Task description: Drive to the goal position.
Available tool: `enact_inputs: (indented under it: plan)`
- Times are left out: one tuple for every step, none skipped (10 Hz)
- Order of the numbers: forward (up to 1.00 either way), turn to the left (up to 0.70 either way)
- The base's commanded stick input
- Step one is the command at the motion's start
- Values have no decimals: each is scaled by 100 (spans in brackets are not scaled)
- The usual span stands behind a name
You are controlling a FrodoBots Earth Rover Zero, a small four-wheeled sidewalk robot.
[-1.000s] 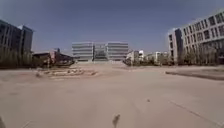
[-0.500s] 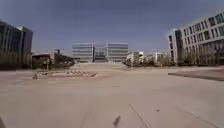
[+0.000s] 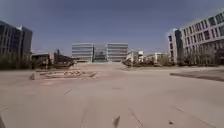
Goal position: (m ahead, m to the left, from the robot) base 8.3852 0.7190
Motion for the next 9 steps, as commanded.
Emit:
enact_inputs:
  plan:
    - [70,0]
    - [70,0]
    - [70,0]
    - [70,0]
    - [70,0]
    - [70,0]
    - [70,0]
    - [70,0]
    - [70,0]
